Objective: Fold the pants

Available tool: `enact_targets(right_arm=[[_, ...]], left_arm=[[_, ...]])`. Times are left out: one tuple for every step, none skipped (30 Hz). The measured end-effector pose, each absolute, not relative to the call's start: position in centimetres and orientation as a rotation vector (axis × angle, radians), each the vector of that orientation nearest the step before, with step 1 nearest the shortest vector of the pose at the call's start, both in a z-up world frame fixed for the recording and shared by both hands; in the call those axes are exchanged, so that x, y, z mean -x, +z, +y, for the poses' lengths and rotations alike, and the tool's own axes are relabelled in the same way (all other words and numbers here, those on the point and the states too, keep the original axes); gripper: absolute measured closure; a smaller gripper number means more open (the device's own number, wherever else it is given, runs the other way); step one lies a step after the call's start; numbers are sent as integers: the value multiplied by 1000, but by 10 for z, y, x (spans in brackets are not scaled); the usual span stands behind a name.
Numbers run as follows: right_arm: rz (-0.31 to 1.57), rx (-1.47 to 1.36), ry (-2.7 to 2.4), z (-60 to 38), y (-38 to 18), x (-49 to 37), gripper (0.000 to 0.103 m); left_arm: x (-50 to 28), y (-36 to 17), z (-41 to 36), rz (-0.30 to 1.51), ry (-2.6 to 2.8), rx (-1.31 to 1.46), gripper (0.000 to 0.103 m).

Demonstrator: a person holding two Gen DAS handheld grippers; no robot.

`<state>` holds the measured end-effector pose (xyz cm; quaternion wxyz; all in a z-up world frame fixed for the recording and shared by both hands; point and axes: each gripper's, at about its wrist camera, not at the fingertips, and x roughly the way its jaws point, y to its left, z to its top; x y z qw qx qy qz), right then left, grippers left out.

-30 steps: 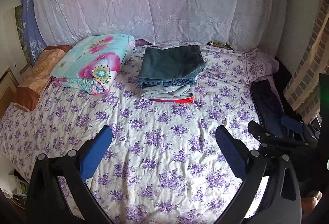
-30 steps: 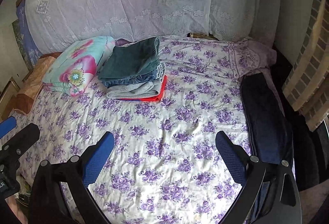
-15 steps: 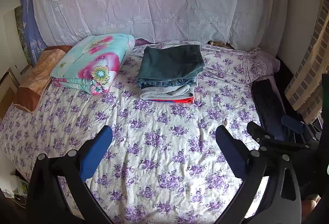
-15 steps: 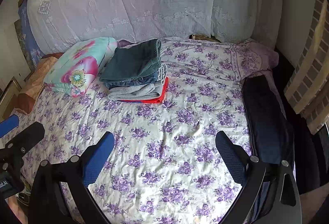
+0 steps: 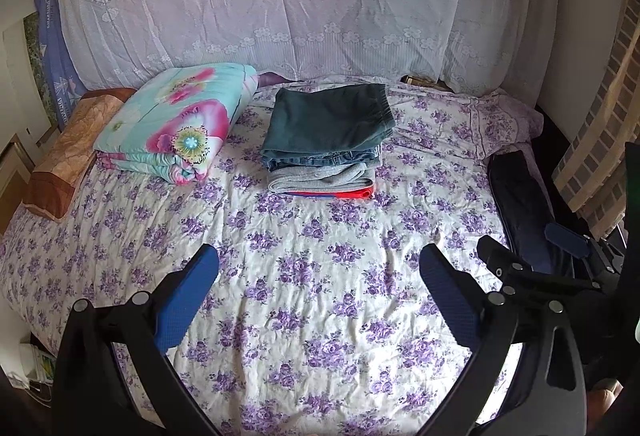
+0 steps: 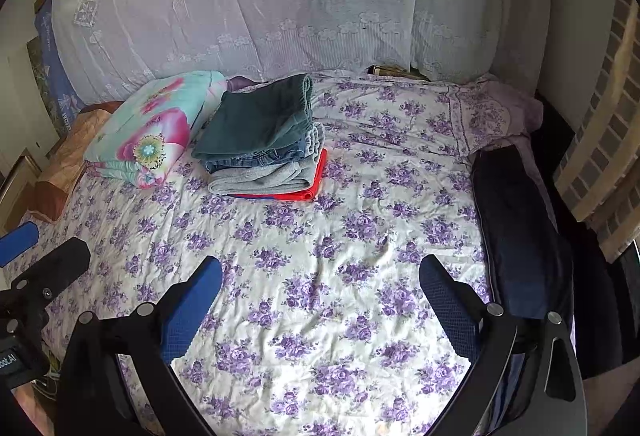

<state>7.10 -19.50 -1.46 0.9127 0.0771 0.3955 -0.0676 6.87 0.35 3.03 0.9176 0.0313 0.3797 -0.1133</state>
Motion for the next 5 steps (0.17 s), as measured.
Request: enact_targets(right_arm=[[815, -158, -139, -195, -15, -71, 4], [815, -157, -137, -196, -15, -71, 4], [815, -157, -135, -196, -15, -72, 4], [814, -157, -135, -196, -14, -72, 4], [814, -157, -134, -196, -14, -72, 4]], left_arm=[[-68, 30, 3, 780, -236, -65, 5], [-68, 30, 4, 780, -237, -65, 5], [-68, 30, 3, 780, -234, -65, 5], [-68, 31, 3, 779, -234, -64, 5], [-68, 31, 3, 778, -235, -65, 5]])
